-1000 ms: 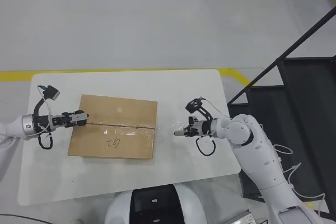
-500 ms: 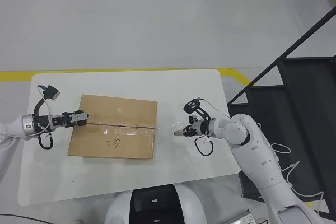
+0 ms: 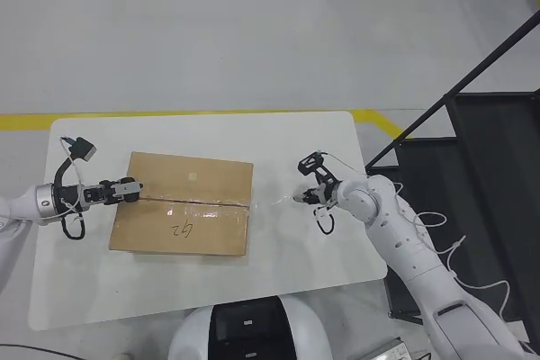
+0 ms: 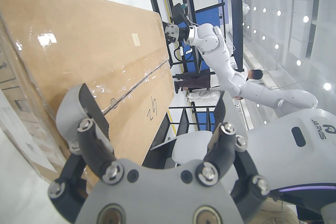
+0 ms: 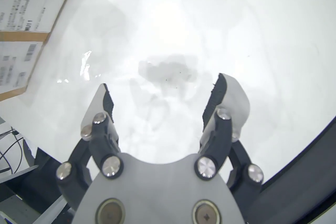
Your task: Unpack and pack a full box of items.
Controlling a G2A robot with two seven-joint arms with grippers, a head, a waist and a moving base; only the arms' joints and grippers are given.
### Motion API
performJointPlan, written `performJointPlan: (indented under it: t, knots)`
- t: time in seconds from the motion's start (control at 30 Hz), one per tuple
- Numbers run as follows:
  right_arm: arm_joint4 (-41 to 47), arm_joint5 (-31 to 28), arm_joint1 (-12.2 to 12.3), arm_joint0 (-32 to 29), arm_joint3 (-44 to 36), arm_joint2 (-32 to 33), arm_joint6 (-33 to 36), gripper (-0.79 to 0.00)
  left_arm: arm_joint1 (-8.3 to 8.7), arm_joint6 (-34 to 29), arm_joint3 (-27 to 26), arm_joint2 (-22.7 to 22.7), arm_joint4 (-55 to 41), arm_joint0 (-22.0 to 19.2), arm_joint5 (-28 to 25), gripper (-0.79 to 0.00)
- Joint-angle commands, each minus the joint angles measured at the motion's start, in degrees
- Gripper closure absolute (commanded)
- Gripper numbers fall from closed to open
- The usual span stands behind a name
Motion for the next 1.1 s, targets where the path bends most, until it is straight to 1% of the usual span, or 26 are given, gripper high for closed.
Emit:
performJointPlan:
  t: [0.0, 0.07, 0.13, 0.2, 0.23, 0.33, 0.37, 0.4, 0.5, 0.57, 0.73, 0.83, 0.87, 0.93, 0.97, 1.0, 1.07]
  knots:
    - [-0.99, 0.85, -0.42, 1.36, 2.55, -1.46, -1.09, -0.366, 0.00, 0.00, 0.00, 0.00, 0.00, 0.00, 0.00, -0.785]
    - [-2.25, 1.81, -0.84, 2.38, 4.30, -2.93, -1.88, -0.366, 0.00, 0.00, 0.00, 0.00, 0.00, 0.00, 0.00, -0.785]
    - [-3.45, 2.72, -1.21, 3.13, 5.62, -4.22, -2.15, -0.388, 0.00, 0.00, 0.00, 0.00, 0.00, 0.00, 0.00, -0.785]
    - [-4.63, 3.54, -1.49, 3.61, 6.46, -5.28, -2.29, -0.508, 0.00, 0.00, 0.00, 0.00, 0.00, 0.00, 0.00, -0.785]
    - [-4.90, 3.85, -1.60, 3.79, 6.79, -5.58, -2.50, -0.551, 0.00, 0.00, 0.00, 0.00, 0.00, 0.00, 0.00, -0.785]
    - [-6.67, 5.10, -1.78, 4.10, 7.47, -6.33, -2.72, -0.563, 0.00, 0.00, 0.00, 0.00, 0.00, 0.00, 0.00, -0.785]
    - [-7.19, 5.46, -1.82, 4.16, 7.54, -6.49, -2.75, -0.523, 0.00, 0.00, 0.00, 0.00, 0.00, 0.00, 0.00, -0.785]
    - [-7.80, 5.86, -1.85, 4.20, 7.55, -6.67, -2.78, -0.502, 0.00, 0.00, 0.00, 0.00, 0.00, 0.00, 0.00, -0.785]
    - [-8.56, 6.30, -2.00, 4.22, 7.53, -7.11, -2.75, -0.496, 0.00, 0.00, 0.00, 0.00, 0.00, 0.00, 0.00, -0.785]
    - [-8.87, 6.60, -2.10, 4.29, 7.52, -7.31, -2.63, -0.468, 0.00, 0.00, 0.00, 0.00, 0.00, 0.00, 0.00, -0.785]
    - [-7.48, 6.44, -2.12, 4.12, 6.91, -6.53, -2.47, -0.480, 0.00, 0.00, 0.00, 0.00, 0.00, 0.00, 0.00, -0.785]
    - [-7.21, 6.33, -1.51, 3.19, 4.65, -4.47, -1.71, -0.520, 0.00, 0.00, 0.00, 0.00, 0.00, 0.00, 0.00, -0.785]
    - [-6.98, 5.96, -1.23, 2.63, 3.57, -3.63, -1.11, -0.545, 0.00, 0.00, 0.00, 0.00, 0.00, 0.00, 0.00, -0.785]
    - [-5.74, 4.85, -0.63, 1.26, 1.19, -1.60, 0.20, -0.606, 0.00, 0.00, 0.00, 0.00, 0.00, 0.00, 0.00, -0.785]
    - [-5.39, 4.25, -0.30, 0.60, 0.07, -0.53, 0.99, -0.656, 0.00, 0.00, 0.00, 0.00, 0.00, 0.00, 0.00, -0.785]
    - [-4.81, 3.57, 0.00, -0.12, -0.96, 0.43, 1.83, -0.659, 0.00, 0.00, 0.00, 0.00, 0.00, 0.00, 0.00, -0.785]
    - [-0.32, 0.80, 0.43, -1.40, -2.36, 2.70, 2.92, -0.683, 0.00, 0.00, 0.00, 0.00, 0.00, 0.00, 0.00, -0.785]
